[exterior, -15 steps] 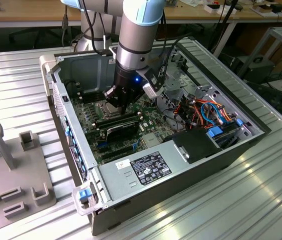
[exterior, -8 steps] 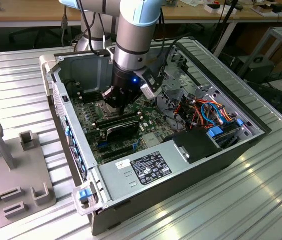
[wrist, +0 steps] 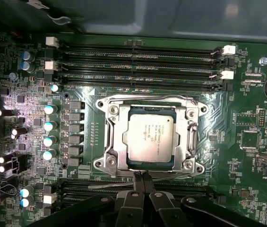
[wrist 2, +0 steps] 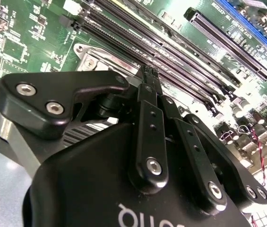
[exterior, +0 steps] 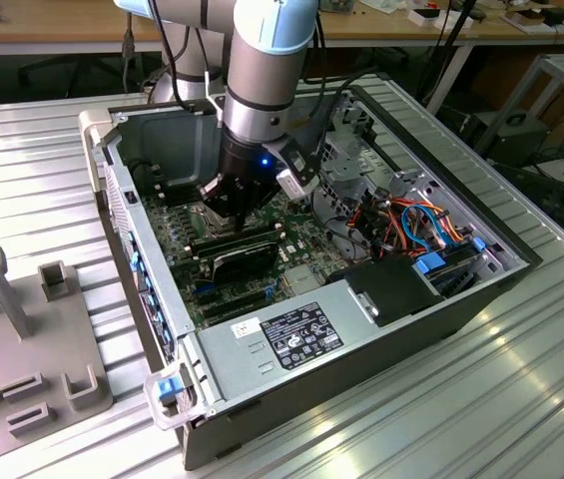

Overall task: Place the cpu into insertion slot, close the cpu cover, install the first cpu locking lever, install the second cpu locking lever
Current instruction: 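Install the second cpu locking lever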

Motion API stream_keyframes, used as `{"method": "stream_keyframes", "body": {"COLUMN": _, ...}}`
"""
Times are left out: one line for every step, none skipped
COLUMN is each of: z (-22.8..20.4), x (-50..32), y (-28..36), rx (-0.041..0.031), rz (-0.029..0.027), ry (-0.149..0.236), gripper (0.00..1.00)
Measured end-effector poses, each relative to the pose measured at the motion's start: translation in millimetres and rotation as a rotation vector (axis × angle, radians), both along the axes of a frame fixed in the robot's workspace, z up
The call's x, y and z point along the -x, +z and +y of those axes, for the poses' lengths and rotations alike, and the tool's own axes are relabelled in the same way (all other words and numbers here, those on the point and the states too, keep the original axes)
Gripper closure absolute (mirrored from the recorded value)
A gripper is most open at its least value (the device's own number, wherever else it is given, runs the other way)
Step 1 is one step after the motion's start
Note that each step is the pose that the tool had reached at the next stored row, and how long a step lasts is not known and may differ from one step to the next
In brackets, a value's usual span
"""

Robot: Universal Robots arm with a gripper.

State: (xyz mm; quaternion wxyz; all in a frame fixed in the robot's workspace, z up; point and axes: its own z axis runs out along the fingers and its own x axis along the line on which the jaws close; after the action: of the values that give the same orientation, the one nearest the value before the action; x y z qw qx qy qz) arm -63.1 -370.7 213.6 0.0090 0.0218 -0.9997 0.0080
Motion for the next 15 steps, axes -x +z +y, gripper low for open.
{"method": "stream_keyframes", "body": {"z": 0.0, "x": 1.2, "y": -0.3, "rx": -0.0001, "rz": -0.0001, "ry": 0.001, "gripper": 0.89}}
{"method": "stream_keyframes", "body": {"z": 0.0, "x": 1.8, "y": -0.3, "rx": 0.0, "rz": -0.0001, "ry": 0.001, "gripper": 0.89}}
{"method": "stream_keyframes", "body": {"z": 0.0, "x": 2.7, "y": -0.5, "rx": 0.0, "rz": 0.0, "ry": 0.001, "gripper": 0.89}}
{"method": "stream_keyframes", "body": {"z": 0.0, "x": 3.3, "y": -0.6, "rx": 0.0, "rz": 0.0, "ry": 0.001, "gripper": 0.89}}
{"method": "stream_keyframes", "body": {"z": 0.0, "x": 3.8, "y": -0.7, "rx": 0.0, "rz": 0.0, "ry": 0.002, "gripper": 0.89}}
{"method": "stream_keyframes", "body": {"z": 0.0, "x": 4.9, "y": -0.9, "rx": 0.0, "rz": 0.0, "ry": 0.002, "gripper": 0.89}}
{"method": "stream_keyframes", "body": {"z": 0.0, "x": 5.5, "y": -1.0, "rx": 0.0, "rz": 0.0, "ry": 0.002, "gripper": 0.89}}
{"method": "stream_keyframes", "body": {"z": 0.0, "x": 5.9, "y": -1.0, "rx": 0.0, "rz": 0.0, "ry": 0.002, "gripper": 0.89}}
{"method": "stream_keyframes", "body": {"z": 0.0, "x": 6.1, "y": -1.0, "rx": 0.0001, "rz": 0.0002, "ry": 0.002, "gripper": 0.89}}
{"method": "stream_keyframes", "body": {"z": 0.0, "x": 6.1, "y": -1.0, "rx": 0.0001, "rz": 0.0002, "ry": 0.002, "gripper": 0.89}}
{"method": "stream_keyframes", "body": {"z": 0.0, "x": 6.1, "y": -1.0, "rx": 0.0001, "rz": 0.0001, "ry": 0.002, "gripper": 0.89}}
{"method": "stream_keyframes", "body": {"z": 0.0, "x": 6.2, "y": -1.0, "rx": 0.0001, "rz": 0.0001, "ry": 0.002, "gripper": 0.89}}
{"method": "stream_keyframes", "body": {"z": 0.1, "x": 6.2, "y": -1.1, "rx": 0.0, "rz": 0.0001, "ry": 0.002, "gripper": 0.89}}
{"method": "stream_keyframes", "body": {"z": 0.4, "x": 6.2, "y": -1.2, "rx": -0.0001, "rz": 0.0, "ry": 0.002, "gripper": 0.89}}
{"method": "stream_keyframes", "body": {"z": 0.6, "x": 6.2, "y": -1.2, "rx": 0.0, "rz": 0.0, "ry": 0.002, "gripper": 0.89}}
